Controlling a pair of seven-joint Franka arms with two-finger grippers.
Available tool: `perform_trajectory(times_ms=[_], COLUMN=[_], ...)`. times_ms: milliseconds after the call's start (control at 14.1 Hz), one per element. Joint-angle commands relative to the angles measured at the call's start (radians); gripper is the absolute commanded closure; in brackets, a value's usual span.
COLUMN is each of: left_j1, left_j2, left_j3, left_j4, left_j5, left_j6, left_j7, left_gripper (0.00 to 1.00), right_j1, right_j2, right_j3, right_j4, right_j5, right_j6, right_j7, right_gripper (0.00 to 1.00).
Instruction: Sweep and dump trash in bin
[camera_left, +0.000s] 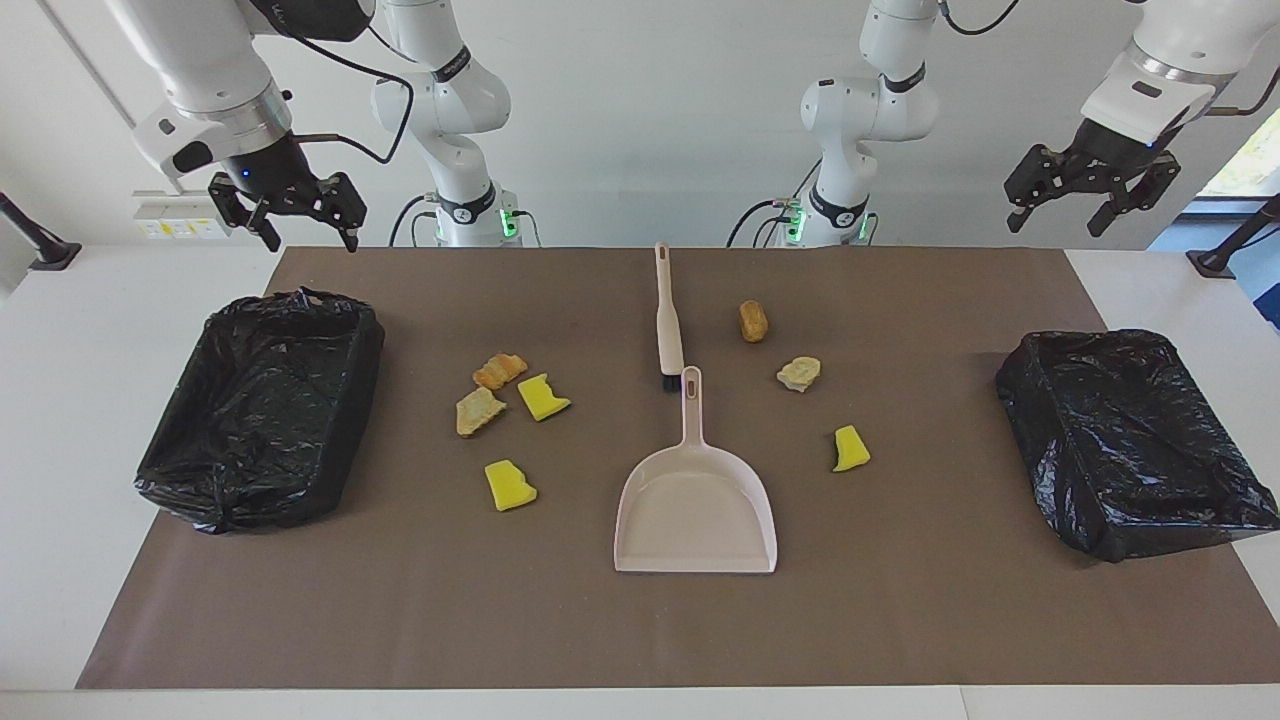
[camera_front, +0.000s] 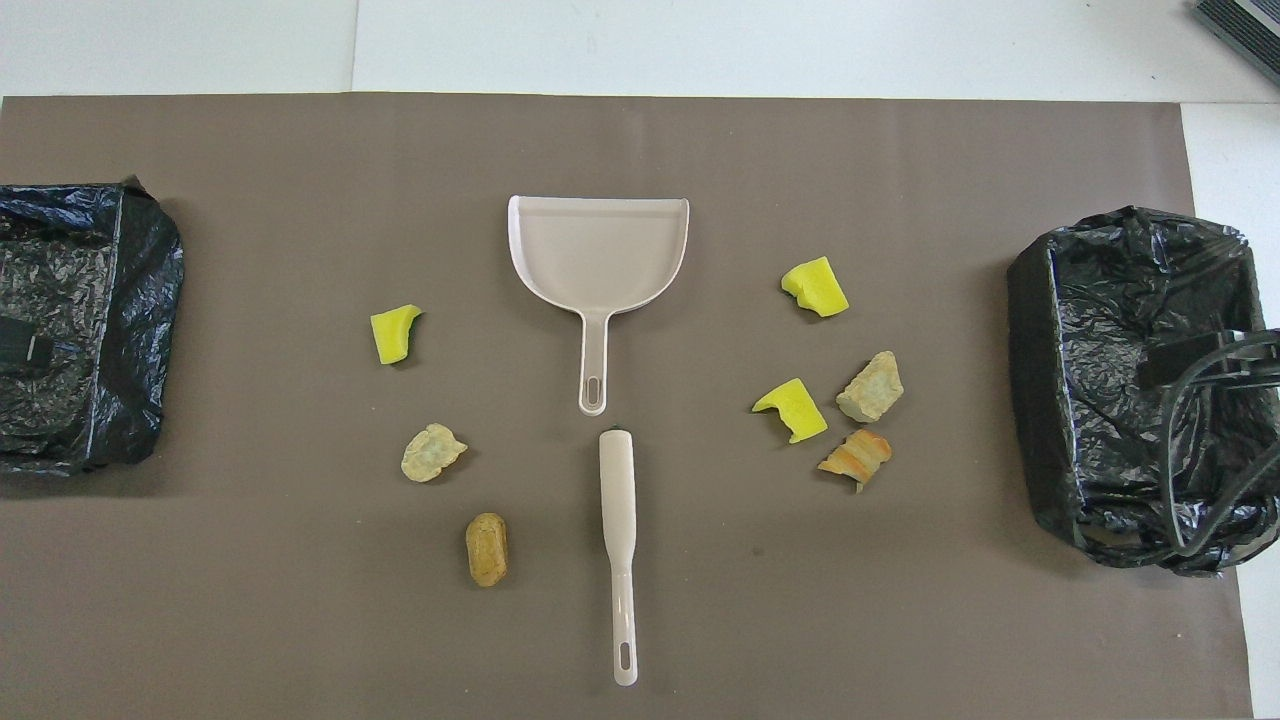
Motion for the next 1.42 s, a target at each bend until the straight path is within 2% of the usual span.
perform_trajectory(times_ms=[0,425,567,850,1133,1346], left_j1=[-0.004,-0.007,-0.012,-0.099,-0.259,-0.407], left_j2=[-0.003,-0.006,-0.030,-0.128,-0.226,-0.248], left_j3=[-0.004,-0.012,-0.015,-0.018,-0.018,-0.024], left_j4=[0.002,0.001,-0.039,-0.228,-0.459,-0.588], left_j5=[0.013,0.008,0.007,0.002,0.001,-0.007], left_j6=[-0.006,-0.006,0.006,0.084,0.219,0.329], left_j7=[-0.011,-0.019,-0.019,-0.054,-0.244,-0.431], left_gripper=[0.00,0.00,0.00,0.00,0.00,0.00], right_j1=[-0.003,-0.003,0.000,0.009,0.009,0.009], right_j2=[-0.015,-0.018,-0.027,-0.032,-0.032,-0.033], right_j3=[0.005,0.003,0.011,0.011,0.011,0.011], right_j4=[-0.026,-0.028,-0.054,-0.064,-0.064,-0.075], right_j5=[-0.013,-0.013,-0.013,-0.010,-0.011,-0.011], right_j6=[0.027,0.019,0.029,0.041,0.041,0.038], right_j7=[0.008,0.005,0.000,0.003,0.006,0.008], right_gripper=[0.00,0.00,0.00,0.00,0.00,0.00])
